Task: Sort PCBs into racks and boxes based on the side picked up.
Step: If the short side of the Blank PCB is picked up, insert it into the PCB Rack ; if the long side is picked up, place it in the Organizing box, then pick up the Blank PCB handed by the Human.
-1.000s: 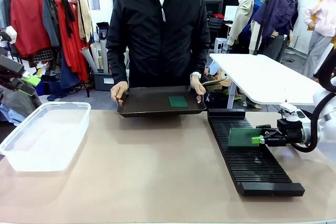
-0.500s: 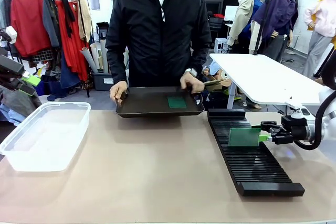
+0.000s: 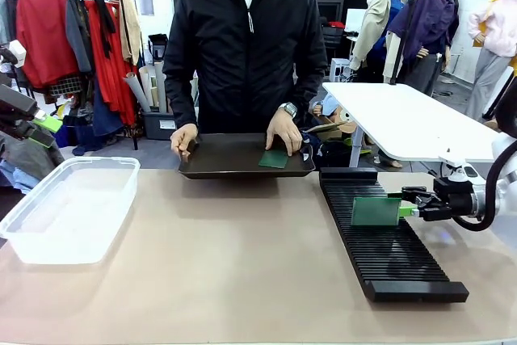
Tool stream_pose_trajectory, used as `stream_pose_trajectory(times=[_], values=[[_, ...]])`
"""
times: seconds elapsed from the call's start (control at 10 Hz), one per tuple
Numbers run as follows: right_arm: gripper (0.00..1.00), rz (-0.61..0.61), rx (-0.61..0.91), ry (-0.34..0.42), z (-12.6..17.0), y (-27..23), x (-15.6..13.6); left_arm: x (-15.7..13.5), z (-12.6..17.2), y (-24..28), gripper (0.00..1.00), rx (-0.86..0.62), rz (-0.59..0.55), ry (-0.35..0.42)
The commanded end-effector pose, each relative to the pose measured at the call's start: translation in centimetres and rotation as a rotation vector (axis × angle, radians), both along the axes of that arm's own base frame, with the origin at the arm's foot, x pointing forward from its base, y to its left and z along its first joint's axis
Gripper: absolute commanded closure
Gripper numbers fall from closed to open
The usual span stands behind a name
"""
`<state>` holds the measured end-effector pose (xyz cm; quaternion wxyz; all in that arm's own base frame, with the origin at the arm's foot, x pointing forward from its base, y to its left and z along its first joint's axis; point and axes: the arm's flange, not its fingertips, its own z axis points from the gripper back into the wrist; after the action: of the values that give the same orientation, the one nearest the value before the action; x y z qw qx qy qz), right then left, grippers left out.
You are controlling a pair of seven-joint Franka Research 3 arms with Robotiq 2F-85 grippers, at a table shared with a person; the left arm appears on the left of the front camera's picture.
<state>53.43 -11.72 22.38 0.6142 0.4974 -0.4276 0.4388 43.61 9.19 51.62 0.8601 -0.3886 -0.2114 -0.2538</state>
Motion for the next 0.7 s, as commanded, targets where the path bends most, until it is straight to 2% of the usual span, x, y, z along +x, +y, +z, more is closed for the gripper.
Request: stream_pose_trajectory(times=[0.0, 0.6], values=[[0.0, 0.008, -0.002, -0.017, 0.15, 0.03, -0.02, -0.01, 0.05, 0.0, 0.0, -0.006, -0.002, -0.001], [0.0, 0.008, -0.002, -0.017, 0.15, 0.03, -0.02, -0.01, 0.05, 0.0, 0.0, -0.006, -0.002, -0.001]])
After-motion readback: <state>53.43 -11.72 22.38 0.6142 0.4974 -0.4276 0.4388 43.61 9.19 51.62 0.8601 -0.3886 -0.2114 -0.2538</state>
